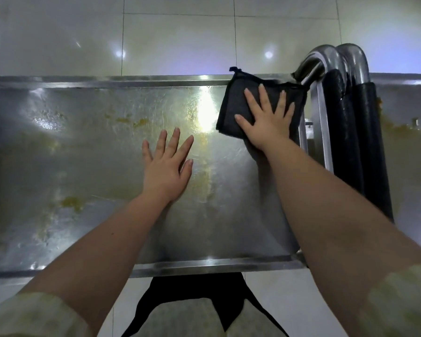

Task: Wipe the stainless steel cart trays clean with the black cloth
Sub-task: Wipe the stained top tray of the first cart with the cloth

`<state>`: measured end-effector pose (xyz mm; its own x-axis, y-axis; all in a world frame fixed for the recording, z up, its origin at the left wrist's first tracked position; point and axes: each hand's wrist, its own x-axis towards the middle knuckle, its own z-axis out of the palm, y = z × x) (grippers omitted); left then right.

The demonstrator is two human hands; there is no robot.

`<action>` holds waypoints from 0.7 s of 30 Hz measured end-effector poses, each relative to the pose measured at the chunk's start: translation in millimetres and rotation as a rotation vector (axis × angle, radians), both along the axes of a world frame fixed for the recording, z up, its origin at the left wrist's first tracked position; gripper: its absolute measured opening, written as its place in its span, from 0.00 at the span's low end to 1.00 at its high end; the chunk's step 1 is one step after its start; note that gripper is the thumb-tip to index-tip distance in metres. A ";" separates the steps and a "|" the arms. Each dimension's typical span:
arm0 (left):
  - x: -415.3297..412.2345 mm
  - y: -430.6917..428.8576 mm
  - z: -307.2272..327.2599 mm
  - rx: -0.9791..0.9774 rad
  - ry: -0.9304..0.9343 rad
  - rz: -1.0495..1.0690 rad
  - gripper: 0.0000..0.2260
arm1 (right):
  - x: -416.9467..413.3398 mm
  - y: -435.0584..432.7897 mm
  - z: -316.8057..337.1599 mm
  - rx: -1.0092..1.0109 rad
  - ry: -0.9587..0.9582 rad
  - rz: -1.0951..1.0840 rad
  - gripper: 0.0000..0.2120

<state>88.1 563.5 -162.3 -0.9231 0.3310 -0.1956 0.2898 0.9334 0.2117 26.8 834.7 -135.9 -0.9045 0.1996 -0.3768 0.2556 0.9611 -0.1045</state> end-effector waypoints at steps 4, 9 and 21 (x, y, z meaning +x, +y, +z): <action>-0.9 0.4 3.3 -0.014 -0.014 -0.010 0.25 | 90.5 -19.0 -0.4 0.035 0.005 0.009 0.33; -3.1 -0.3 8.6 -0.043 -0.051 -0.017 0.25 | 247.6 -54.3 0.8 -0.022 0.009 0.219 0.33; -38.5 -91.2 13.9 -0.054 -0.091 0.164 0.25 | 246.9 -110.3 -1.4 -0.011 0.022 0.431 0.33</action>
<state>49.6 472.3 -148.3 -0.9416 0.1640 -0.2942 0.1145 0.9773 0.1784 273.7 724.4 -137.3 -0.9123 -0.2017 -0.3563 -0.1710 0.9784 -0.1161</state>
